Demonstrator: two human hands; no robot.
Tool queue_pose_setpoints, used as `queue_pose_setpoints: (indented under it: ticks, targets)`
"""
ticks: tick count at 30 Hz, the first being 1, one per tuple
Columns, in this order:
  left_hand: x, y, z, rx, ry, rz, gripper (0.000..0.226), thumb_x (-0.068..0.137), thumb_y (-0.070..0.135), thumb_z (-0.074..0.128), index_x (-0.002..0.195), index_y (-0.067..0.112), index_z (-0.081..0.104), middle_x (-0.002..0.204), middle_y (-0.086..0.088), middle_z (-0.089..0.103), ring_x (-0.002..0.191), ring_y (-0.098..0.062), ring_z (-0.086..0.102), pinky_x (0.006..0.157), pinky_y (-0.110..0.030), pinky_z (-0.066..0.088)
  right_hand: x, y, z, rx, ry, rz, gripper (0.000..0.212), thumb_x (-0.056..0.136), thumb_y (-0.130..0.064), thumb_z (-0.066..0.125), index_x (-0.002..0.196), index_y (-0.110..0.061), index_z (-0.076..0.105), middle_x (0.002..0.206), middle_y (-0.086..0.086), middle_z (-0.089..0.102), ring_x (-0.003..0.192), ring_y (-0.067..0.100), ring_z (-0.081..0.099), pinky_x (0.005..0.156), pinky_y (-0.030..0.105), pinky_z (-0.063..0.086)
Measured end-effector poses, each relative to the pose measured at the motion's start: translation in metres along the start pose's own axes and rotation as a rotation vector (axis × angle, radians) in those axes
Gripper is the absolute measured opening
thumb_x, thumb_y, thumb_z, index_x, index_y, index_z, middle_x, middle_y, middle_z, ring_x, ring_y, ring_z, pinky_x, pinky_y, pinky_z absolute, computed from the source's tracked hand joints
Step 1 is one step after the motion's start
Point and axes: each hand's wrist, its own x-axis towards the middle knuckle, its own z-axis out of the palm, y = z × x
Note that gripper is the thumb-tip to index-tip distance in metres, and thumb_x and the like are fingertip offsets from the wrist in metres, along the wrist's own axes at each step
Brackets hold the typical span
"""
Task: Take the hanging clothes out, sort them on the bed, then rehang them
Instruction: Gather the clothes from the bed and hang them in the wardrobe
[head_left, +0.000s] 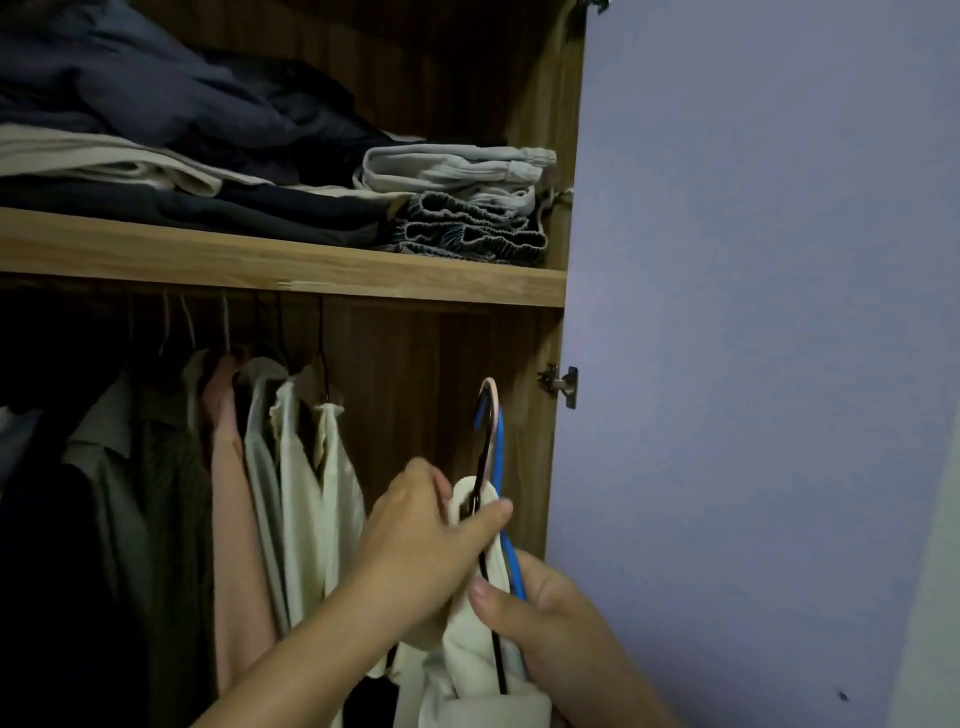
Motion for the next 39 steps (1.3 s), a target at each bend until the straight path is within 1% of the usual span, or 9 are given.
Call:
queue_pose_setpoints:
  ticks: [4, 7, 15, 21, 25, 28, 32, 35, 39]
  targets:
    - [0.032, -0.014, 0.016, -0.117, -0.125, -0.096, 0.036, 0.075, 0.053, 0.064, 0.074, 0.017, 0.06, 0.068, 0.005, 0.059, 0.066, -0.011, 0.056, 0.07, -0.033, 0.049, 0.045, 0.01, -0.034, -0.068, -0.03, 0.029, 0.069, 0.056, -0.035, 0.068, 0.121, -0.014, 0.055, 0.111, 0.002, 0.069, 0.109, 0.016, 0.063, 0.091, 0.027, 0.049]
    - [0.058, -0.025, 0.019, -0.203, -0.171, -0.134, 0.023, 0.072, 0.041, 0.071, 0.073, 0.02, 0.062, 0.07, 0.003, 0.063, 0.067, -0.013, 0.058, 0.071, -0.038, 0.052, 0.082, 0.017, -0.047, -0.216, -0.028, 0.057, 0.061, 0.06, -0.025, 0.063, 0.119, -0.01, 0.053, 0.116, 0.006, 0.065, 0.103, 0.014, 0.064, 0.083, 0.018, 0.05]
    - [0.138, -0.062, 0.038, -0.451, -0.122, -0.246, 0.017, 0.081, 0.026, 0.067, 0.094, 0.016, 0.062, 0.084, 0.0, 0.059, 0.063, -0.006, 0.053, 0.052, -0.016, 0.039, 0.172, 0.028, -0.062, -0.36, 0.053, -0.019, 0.039, 0.061, -0.02, 0.053, 0.099, -0.015, 0.061, 0.098, 0.011, 0.069, 0.092, 0.016, 0.066, 0.081, 0.025, 0.053]
    - [0.192, -0.072, 0.034, -0.727, -0.136, -0.322, 0.014, 0.088, 0.008, 0.058, 0.084, -0.003, 0.066, 0.052, 0.0, 0.057, 0.039, -0.002, 0.051, 0.037, -0.011, 0.036, 0.234, 0.036, -0.067, -0.321, 0.055, -0.071, 0.046, 0.066, -0.022, 0.055, 0.112, -0.015, 0.056, 0.107, 0.006, 0.067, 0.101, 0.012, 0.065, 0.084, 0.024, 0.052]
    - [0.218, -0.074, 0.042, -0.857, -0.044, -0.371, 0.013, 0.087, 0.0, 0.055, 0.096, 0.006, 0.063, 0.086, -0.011, 0.069, 0.073, -0.013, 0.067, 0.053, -0.017, 0.051, 0.259, 0.037, -0.078, -0.21, 0.023, -0.088, 0.038, 0.069, -0.019, 0.06, 0.106, -0.011, 0.058, 0.09, 0.001, 0.071, 0.089, 0.007, 0.067, 0.074, 0.019, 0.051]
    - [0.236, -0.078, 0.047, -0.911, 0.01, -0.358, 0.017, 0.089, 0.0, 0.052, 0.099, 0.009, 0.062, 0.089, -0.015, 0.07, 0.076, -0.019, 0.07, 0.065, -0.027, 0.057, 0.275, 0.038, -0.088, -0.13, 0.0, -0.081, 0.042, 0.071, -0.012, 0.054, 0.113, -0.007, 0.058, 0.092, 0.005, 0.072, 0.088, 0.012, 0.068, 0.072, 0.022, 0.053]
    - [0.263, -0.087, 0.055, -0.825, 0.068, -0.313, 0.023, 0.093, 0.005, 0.046, 0.108, 0.012, 0.062, 0.096, -0.012, 0.07, 0.085, -0.023, 0.069, 0.073, -0.033, 0.057, 0.301, 0.042, -0.104, -0.045, 0.034, -0.056, 0.042, 0.066, -0.006, 0.055, 0.107, -0.006, 0.064, 0.094, 0.018, 0.071, 0.086, 0.027, 0.068, 0.074, 0.036, 0.054]
    - [0.282, -0.093, 0.059, -0.688, 0.136, -0.263, 0.022, 0.094, 0.007, 0.044, 0.101, 0.01, 0.065, 0.09, -0.01, 0.07, 0.08, -0.019, 0.067, 0.064, -0.024, 0.051, 0.32, 0.041, -0.114, -0.097, 0.072, -0.048, 0.027, 0.082, 0.006, 0.052, 0.102, -0.006, 0.066, 0.093, 0.017, 0.071, 0.089, 0.03, 0.068, 0.08, 0.041, 0.053]
    - [0.325, -0.093, 0.045, -0.559, 0.347, -0.268, 0.022, 0.093, 0.002, 0.045, 0.079, 0.009, 0.061, 0.064, -0.004, 0.055, 0.059, -0.016, 0.053, 0.046, -0.013, 0.041, 0.344, 0.035, -0.132, -0.163, 0.097, -0.094, 0.029, 0.085, 0.019, 0.042, 0.087, -0.003, 0.061, 0.072, 0.011, 0.063, 0.059, 0.014, 0.065, 0.064, 0.019, 0.053]
